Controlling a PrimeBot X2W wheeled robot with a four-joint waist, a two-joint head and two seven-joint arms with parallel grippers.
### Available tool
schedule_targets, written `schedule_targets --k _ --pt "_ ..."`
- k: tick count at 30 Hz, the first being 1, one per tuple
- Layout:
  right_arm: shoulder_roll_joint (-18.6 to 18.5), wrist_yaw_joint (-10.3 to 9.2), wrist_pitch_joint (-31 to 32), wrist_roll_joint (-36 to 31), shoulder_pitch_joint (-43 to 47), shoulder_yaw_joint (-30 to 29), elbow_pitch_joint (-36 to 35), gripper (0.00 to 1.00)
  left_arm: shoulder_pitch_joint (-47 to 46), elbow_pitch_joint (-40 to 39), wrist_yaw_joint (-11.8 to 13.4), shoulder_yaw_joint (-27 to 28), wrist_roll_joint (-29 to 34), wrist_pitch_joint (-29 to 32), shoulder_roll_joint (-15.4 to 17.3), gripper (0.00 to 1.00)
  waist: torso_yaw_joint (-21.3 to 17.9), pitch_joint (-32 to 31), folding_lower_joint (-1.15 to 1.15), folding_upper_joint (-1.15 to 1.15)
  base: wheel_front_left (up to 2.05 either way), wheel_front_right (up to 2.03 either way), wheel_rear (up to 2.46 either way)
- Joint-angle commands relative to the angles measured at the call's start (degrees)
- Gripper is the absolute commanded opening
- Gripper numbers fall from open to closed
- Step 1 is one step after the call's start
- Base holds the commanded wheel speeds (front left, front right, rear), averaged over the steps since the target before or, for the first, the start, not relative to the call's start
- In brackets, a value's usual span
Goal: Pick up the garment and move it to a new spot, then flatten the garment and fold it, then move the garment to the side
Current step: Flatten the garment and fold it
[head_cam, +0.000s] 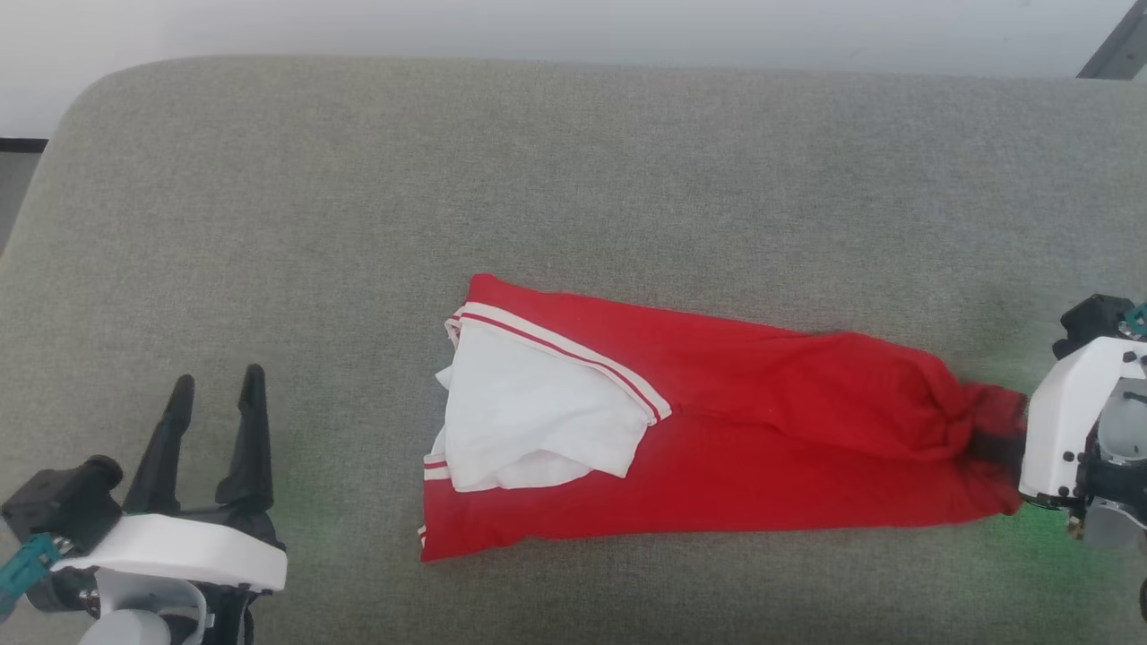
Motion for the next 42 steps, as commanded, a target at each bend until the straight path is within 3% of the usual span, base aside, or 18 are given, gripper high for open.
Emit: schedule_targets --k 1,12,21,27,31,42 --pt "1.2 0.01 -0.5 1.5 0.3 1.2 0.2 0.0 0.4 0.4 -1.0 1.4 1.0 -0.3 -0.9 1.0 -0.1 -0.1 0.0 0.0 0.0 0.0 0.0" --pt "-7.3 -0.01 -5.5 6.7 -1.3 1.0 1.0 0.0 1.0 4.0 -7.9 9.4 7.0 -0.3 -7.8 1.0 -2.1 -0.1 0.0 0.0 0.0 0.0 0.0" --pt "-13.7 -0.03 -10.4 4.7 -5.7 -1.3 10.1 0.0 -0.7 5.1 -11.2 13.0 11.5 -0.3 -11.5 1.0 -4.1 1.2 0.0 0.0 0.0 0.0 0.0" --pt "-14.2 -0.02 -11.7 5.0 -8.3 -0.1 12.9 0.0 -1.7 5.5 -12.2 13.7 13.0 -0.3 -12.8 1.0 -4.7 1.7 0.0 0.0 0.0 0.0 0.0" --pt "-13.7 0.0 -10.3 6.8 -8.0 2.8 8.5 0.0 -1.4 5.8 -13.0 14.5 13.7 -0.3 -13.7 1.0 -5.1 1.4 0.0 0.0 0.0 0.0 0.0" --pt "-11.3 0.01 -8.0 11.7 -4.6 11.5 -14.0 0.0 -0.8 5.3 -14.2 15.2 14.8 -0.3 -14.6 1.0 -4.0 0.2 0.0 0.0 0.0 0.0 0.0"
